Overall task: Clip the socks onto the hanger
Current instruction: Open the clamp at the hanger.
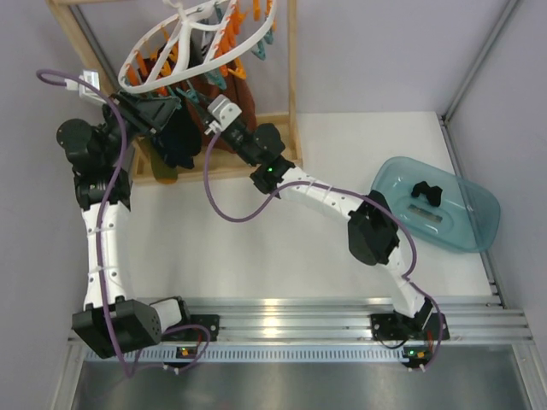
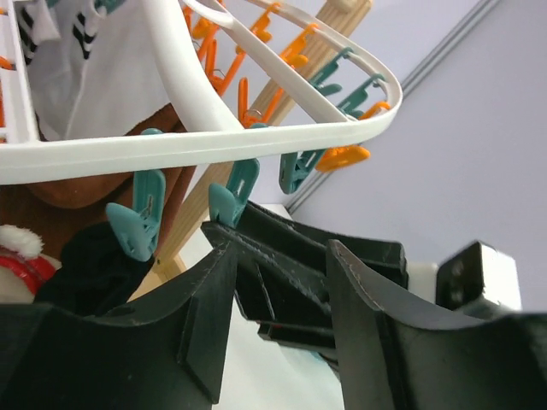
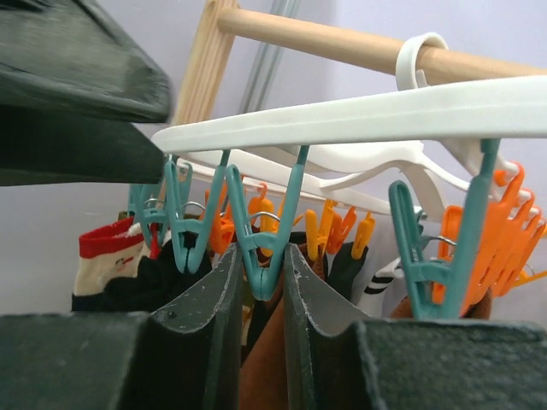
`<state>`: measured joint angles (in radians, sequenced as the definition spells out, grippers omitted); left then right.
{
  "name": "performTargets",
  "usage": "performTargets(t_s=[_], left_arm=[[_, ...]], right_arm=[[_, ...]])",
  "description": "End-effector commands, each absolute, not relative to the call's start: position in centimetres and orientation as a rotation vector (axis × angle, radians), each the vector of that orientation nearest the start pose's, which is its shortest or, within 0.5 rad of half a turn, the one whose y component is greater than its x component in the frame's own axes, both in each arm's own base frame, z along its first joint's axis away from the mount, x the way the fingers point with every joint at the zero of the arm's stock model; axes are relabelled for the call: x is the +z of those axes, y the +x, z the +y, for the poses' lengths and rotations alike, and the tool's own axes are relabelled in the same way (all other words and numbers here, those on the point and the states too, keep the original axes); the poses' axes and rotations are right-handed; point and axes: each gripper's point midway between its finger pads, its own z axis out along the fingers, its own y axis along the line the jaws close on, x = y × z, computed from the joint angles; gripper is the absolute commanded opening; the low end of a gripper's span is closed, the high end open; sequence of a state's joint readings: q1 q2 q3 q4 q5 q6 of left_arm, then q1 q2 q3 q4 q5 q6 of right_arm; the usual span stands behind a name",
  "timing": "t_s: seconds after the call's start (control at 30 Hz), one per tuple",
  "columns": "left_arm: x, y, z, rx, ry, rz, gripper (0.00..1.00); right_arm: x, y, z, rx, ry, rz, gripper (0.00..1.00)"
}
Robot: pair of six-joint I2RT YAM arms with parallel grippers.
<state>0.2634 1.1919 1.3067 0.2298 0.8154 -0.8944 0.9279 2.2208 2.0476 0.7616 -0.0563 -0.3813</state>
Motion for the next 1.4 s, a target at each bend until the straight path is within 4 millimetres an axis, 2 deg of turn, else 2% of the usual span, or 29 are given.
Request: performTargets(t_s=[0.0, 0.2, 0.4, 0.67, 0.73, 0.83, 1.13, 1.27, 1.3, 1.33, 1.37], left_arm=[[49.9, 36.2, -5.5, -0.911, -0.054, 1.361, 0.50], [50.0, 38.3, -5.4, -0.872, -0.110, 1.379, 0.47], [48.8, 40.1, -4.7, -0.863, -0.201, 1.426, 0.41], [49.6, 38.9, -4.7, -0.833, -0.176, 1.414, 0.44], [49.0, 38.7, -4.6, -0.818, -0.185, 1.441, 0.45], [48.3, 39.1, -4.0, -0.782, -0.225, 1.478, 0.45], [47.3, 40.5, -4.4, -0.857, -0.255, 1.508, 0.44], [47.5, 41.2, -4.5, -0.882, -0.254, 1.486, 0.39], [47.4, 41.4, -4.3, -0.876, -0.257, 1.483, 0.36], [47.3, 41.5, -4.3, -0.871, -0.251, 1.482, 0.29], [47.4, 41.6, -4.3, -0.864, -0.242, 1.477, 0.25]], right_arm=[[49.5, 36.9, 51.5, 0.383, -0.582, 0.632, 0.00], [49.6, 36.4, 51.7, 0.315, -0.567, 0.648, 0.00], [49.6, 36.4, 51.8, 0.321, -0.571, 0.651, 0.00], [49.4, 36.9, 52.1, 0.256, -0.579, 0.636, 0.00], [49.2, 37.0, 52.3, 0.242, -0.582, 0.628, 0.00], [49.1, 37.2, 52.3, 0.218, -0.582, 0.623, 0.00], [49.0, 36.9, 52.7, 0.208, -0.612, 0.589, 0.00], [48.7, 36.2, 53.2, 0.249, -0.647, 0.572, 0.00], [48.7, 36.0, 53.2, 0.262, -0.653, 0.567, 0.00], [48.5, 36.0, 53.3, 0.297, -0.653, 0.582, 0.03], [48.8, 35.8, 53.2, 0.330, -0.654, 0.594, 0.07]])
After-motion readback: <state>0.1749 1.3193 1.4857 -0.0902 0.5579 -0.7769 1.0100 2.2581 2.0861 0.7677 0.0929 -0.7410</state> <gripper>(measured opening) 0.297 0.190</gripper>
